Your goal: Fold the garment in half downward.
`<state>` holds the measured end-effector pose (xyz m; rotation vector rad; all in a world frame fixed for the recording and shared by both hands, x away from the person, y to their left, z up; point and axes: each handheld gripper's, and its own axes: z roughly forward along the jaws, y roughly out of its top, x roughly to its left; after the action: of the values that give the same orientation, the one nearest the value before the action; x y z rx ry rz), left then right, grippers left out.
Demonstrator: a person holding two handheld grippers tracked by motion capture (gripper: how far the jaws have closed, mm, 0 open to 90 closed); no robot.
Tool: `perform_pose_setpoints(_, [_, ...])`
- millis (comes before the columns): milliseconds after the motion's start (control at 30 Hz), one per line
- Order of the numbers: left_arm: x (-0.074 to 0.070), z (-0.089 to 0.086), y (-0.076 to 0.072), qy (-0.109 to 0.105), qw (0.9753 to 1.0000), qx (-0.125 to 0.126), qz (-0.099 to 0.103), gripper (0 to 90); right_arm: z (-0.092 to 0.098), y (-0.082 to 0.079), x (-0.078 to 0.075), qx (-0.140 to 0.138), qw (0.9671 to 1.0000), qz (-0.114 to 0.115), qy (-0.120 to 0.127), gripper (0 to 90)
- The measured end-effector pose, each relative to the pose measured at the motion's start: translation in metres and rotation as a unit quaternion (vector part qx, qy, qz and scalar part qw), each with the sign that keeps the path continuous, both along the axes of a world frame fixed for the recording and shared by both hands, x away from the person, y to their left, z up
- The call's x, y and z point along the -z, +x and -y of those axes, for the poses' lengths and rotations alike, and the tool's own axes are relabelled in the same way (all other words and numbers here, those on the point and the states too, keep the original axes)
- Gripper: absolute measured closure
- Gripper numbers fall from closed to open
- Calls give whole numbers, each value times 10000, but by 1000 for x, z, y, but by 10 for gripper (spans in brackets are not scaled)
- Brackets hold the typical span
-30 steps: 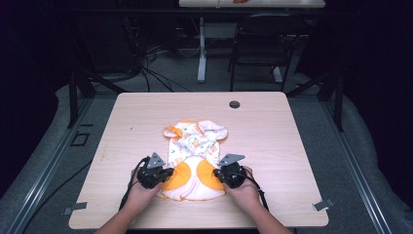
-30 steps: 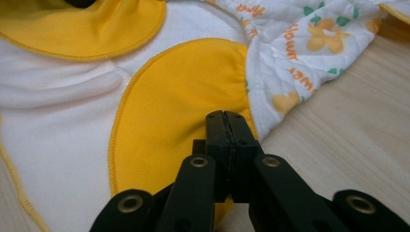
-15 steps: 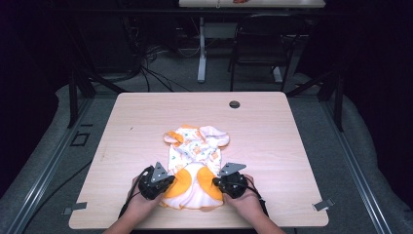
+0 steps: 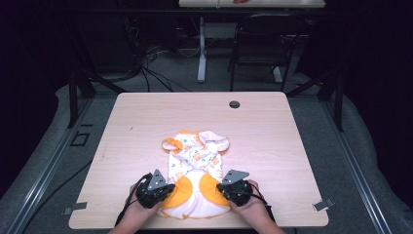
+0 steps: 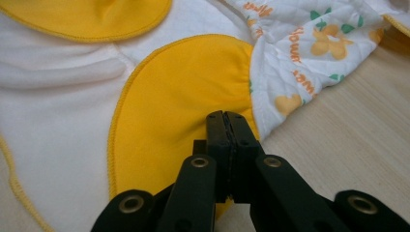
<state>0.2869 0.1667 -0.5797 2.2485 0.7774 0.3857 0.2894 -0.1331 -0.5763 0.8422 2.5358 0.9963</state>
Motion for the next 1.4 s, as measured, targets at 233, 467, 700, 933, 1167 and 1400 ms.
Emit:
perform_pose_setpoints(233, [-1,1,2,-34,9999,41,-142,897,2,0,-3,-93,9995,-301,29,889])
perform_pose_setpoints(467, [-1,-1,0,-102,9997,30,-211,898,3,-2,-3,-121,9992,-364,52,890])
perform_pose_setpoints(700, [-4,1,3,-89,9998,88,-130,895,3,-1,-6,-196,9988,-437,67,872])
perform_pose_setpoints(933, [-20,2,24,-148,9998,97,-99,852,0,13,-23,-299,9991,-289,-81,845])
perform_pose_setpoints(1167, [-27,2,47,-238,9996,-6,-129,759,-1,32,-35,-188,9996,-207,-72,791])
perform_pose_setpoints(1400, [-29,-1,73,-301,9990,-247,-212,669,-4,59,-41,63,9998,-174,-19,703])
